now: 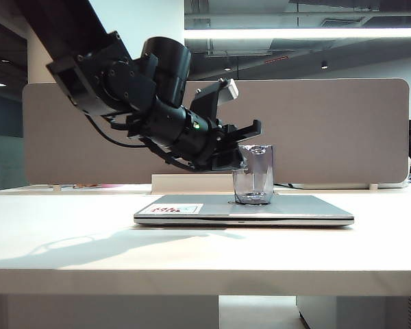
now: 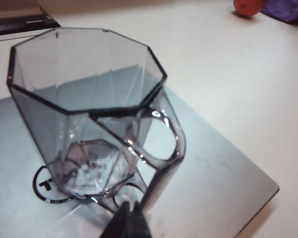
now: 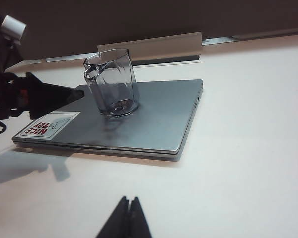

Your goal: Pick up the water cup and place it on the side of the laptop close to you.

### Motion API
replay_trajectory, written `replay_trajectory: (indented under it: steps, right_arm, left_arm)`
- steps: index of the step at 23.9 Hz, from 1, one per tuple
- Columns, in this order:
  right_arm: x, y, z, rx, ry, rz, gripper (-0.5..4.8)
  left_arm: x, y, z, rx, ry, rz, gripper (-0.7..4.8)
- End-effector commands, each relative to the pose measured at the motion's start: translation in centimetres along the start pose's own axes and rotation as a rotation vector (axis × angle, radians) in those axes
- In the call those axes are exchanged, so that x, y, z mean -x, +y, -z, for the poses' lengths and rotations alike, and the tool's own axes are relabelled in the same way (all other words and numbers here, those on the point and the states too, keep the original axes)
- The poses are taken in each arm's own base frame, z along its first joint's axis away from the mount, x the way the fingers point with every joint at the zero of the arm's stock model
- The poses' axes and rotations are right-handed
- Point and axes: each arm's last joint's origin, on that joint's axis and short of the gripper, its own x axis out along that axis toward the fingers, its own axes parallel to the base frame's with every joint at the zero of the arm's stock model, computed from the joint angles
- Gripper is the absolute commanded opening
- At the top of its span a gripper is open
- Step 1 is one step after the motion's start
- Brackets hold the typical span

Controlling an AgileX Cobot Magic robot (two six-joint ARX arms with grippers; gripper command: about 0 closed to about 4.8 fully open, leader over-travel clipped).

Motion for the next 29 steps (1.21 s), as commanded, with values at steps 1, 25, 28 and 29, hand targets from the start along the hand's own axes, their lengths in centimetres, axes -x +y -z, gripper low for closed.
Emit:
replay_trajectory:
  steps: [1, 25, 28, 29]
  right_arm:
    - [0.0, 0.0, 0.0, -0.001, -0.005, -0.002, -0.05]
    - [0.0, 0.0, 0.1, -0.001, -0.002, -0.001, -0.06]
    - [0.0, 0.0, 0.1, -0.002, -0.001, -0.001, -0.05]
    - [0.0, 0.0, 0.1, -0.002, -0.001, -0.001, -0.05]
  left_arm:
    - [-0.4, -0.2, -0.6, 0.000, -0.016, 0.005, -0.04]
    - [-1.2, -1.5, -0.8, -0.006, 0.022, 0.023, -0.04]
    - [-1.2, -1.6, -0.9, -0.017, 0.009, 0.026, -0.04]
    - [-1.2, -1.6, -0.9, -0.015, 0.008, 0.026, -0.05]
